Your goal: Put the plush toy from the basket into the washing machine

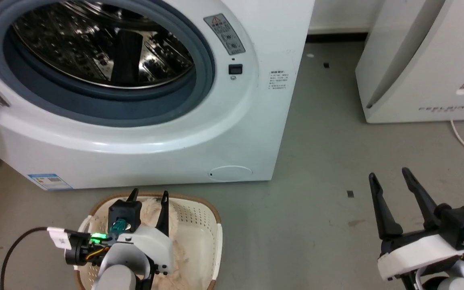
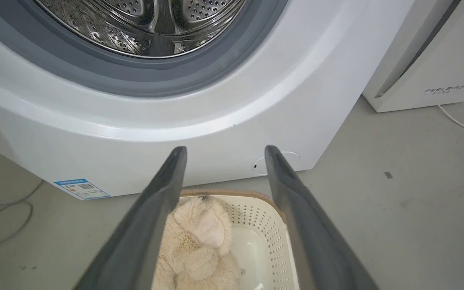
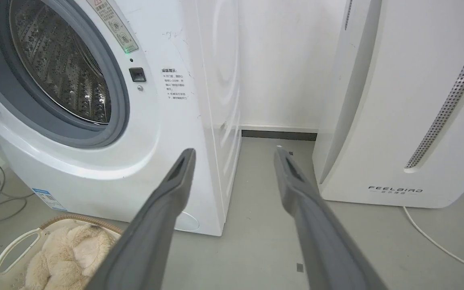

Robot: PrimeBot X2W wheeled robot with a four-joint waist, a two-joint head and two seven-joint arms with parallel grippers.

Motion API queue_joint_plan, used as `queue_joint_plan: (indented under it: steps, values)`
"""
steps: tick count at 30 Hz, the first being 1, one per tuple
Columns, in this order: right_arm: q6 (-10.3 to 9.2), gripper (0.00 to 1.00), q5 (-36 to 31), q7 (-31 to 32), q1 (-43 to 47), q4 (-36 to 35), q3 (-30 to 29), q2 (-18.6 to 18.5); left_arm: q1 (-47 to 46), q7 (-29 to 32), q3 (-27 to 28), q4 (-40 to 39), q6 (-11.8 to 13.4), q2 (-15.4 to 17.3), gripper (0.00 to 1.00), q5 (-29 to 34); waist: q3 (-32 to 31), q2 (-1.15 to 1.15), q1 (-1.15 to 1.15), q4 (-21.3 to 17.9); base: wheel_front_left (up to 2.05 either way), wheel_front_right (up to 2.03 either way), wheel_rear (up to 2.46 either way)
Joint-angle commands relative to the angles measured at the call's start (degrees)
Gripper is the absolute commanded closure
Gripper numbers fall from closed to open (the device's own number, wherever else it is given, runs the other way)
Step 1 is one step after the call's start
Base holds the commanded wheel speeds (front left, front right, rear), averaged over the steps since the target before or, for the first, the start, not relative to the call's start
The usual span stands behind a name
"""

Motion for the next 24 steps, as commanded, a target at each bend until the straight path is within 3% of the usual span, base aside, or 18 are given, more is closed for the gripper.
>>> queue_joint_plan:
  steps: [1,24]
  values:
    - [0.01,0.00,0.96,-0.75,-1.64,-0.59,-0.32,-0.02,-1.94,-0.18,-0.32,2.01,-0.10,0.65,0.00,-0.42,1.84,0.00,-0.01,-0.50,0.00,0.00,0.00]
    - [0.02,0.00,4.52,-3.38,-6.57,-3.02,-1.15,-0.03,-12.54,3.20,-2.39,15.88,0.74,5.98,0.00,-2.59,17.30,0.00,-0.01,-3.16,0.00,0.00,0.00]
